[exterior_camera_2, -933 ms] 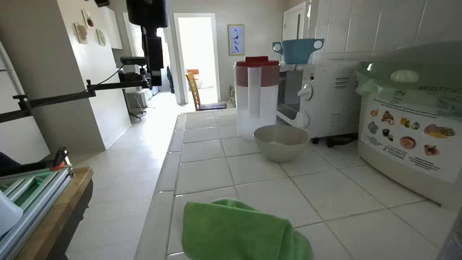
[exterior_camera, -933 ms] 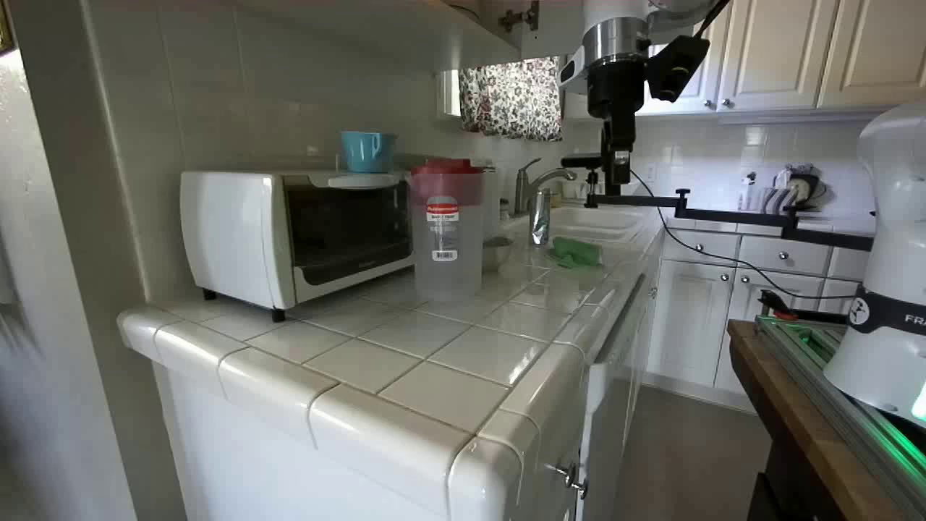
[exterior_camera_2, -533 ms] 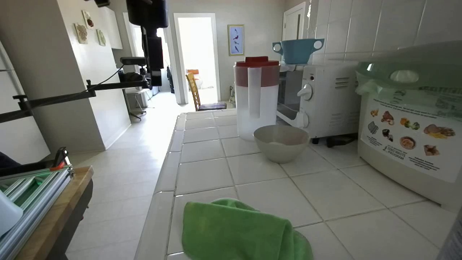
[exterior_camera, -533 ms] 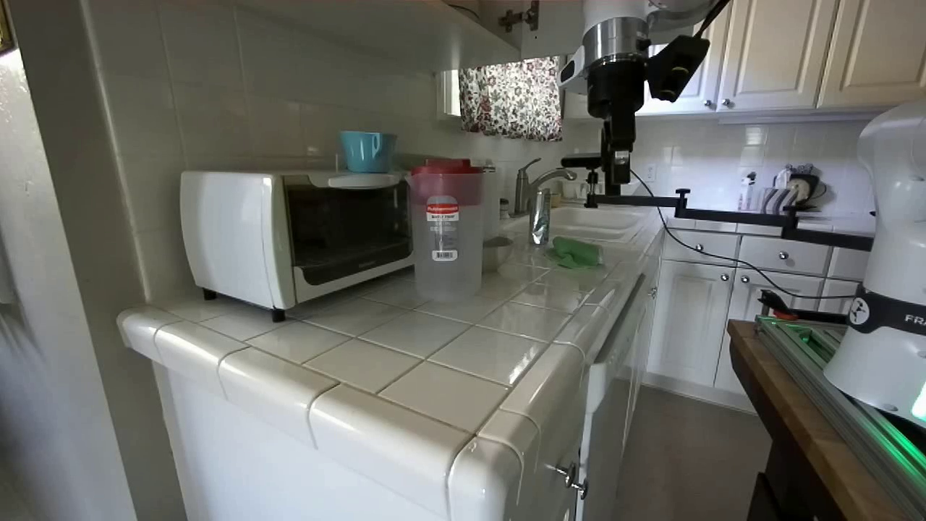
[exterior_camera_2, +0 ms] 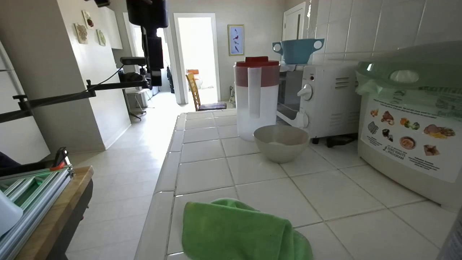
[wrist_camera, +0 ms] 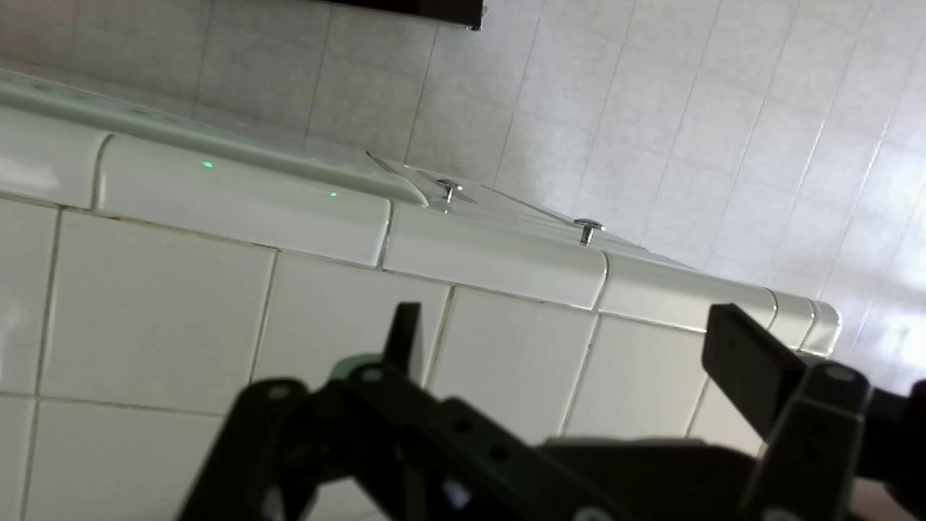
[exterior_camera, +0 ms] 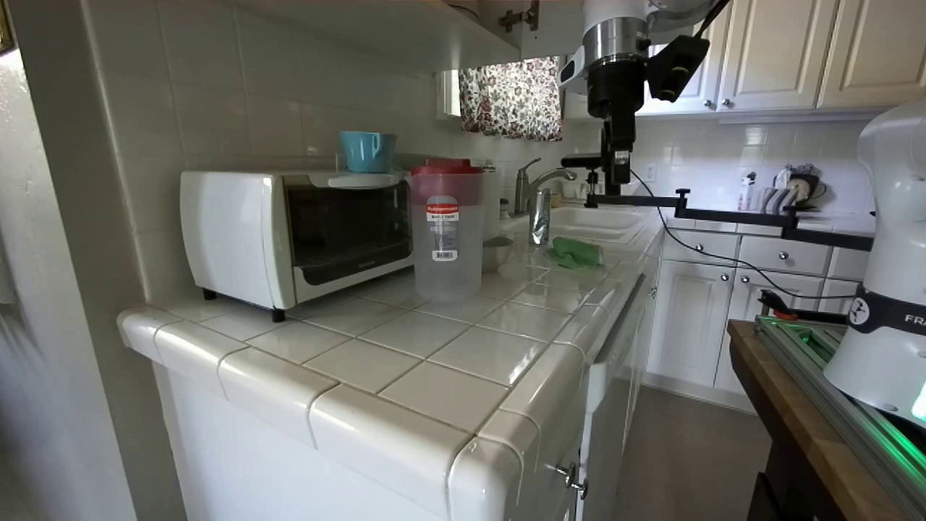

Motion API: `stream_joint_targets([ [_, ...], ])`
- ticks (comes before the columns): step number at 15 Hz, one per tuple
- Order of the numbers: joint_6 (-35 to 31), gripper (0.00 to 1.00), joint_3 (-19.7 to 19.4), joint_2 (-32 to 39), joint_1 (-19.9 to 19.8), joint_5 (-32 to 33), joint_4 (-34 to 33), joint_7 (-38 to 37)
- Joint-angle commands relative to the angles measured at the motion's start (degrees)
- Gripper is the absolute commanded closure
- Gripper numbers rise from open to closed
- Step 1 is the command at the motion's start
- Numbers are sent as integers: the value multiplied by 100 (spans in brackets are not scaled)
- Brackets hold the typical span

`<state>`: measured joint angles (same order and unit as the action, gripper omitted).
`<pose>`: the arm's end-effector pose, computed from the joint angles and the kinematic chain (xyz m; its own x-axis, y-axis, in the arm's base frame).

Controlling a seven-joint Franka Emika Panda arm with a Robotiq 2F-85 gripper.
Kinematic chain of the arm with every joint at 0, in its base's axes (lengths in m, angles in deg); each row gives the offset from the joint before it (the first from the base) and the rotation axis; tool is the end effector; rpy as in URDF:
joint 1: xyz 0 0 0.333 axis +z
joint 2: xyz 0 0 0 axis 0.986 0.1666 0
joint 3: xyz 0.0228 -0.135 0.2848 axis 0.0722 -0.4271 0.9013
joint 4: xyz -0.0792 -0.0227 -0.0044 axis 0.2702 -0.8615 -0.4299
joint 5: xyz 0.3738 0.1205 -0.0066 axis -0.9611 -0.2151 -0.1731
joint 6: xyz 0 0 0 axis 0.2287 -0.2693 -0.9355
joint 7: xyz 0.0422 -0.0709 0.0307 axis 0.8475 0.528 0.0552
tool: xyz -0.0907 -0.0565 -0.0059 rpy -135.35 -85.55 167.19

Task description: Use the green cloth to wipe the machine on the right side of the microwave

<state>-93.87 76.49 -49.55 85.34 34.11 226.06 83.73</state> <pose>0.3997 0.0018 0.4213 0.9935 0.0919 -0.0673 0.0734 -0.9683 -0.2386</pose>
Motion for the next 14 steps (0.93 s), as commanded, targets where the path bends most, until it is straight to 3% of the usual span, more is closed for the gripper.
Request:
stream_joint_targets([
  [1, 19, 0, 108, 7, -118, -44, -10, 39],
  [11, 19, 0, 108, 7, -118, -44, -10, 39],
  [14, -270, 0, 150, -16, -263, 18, 21, -199],
])
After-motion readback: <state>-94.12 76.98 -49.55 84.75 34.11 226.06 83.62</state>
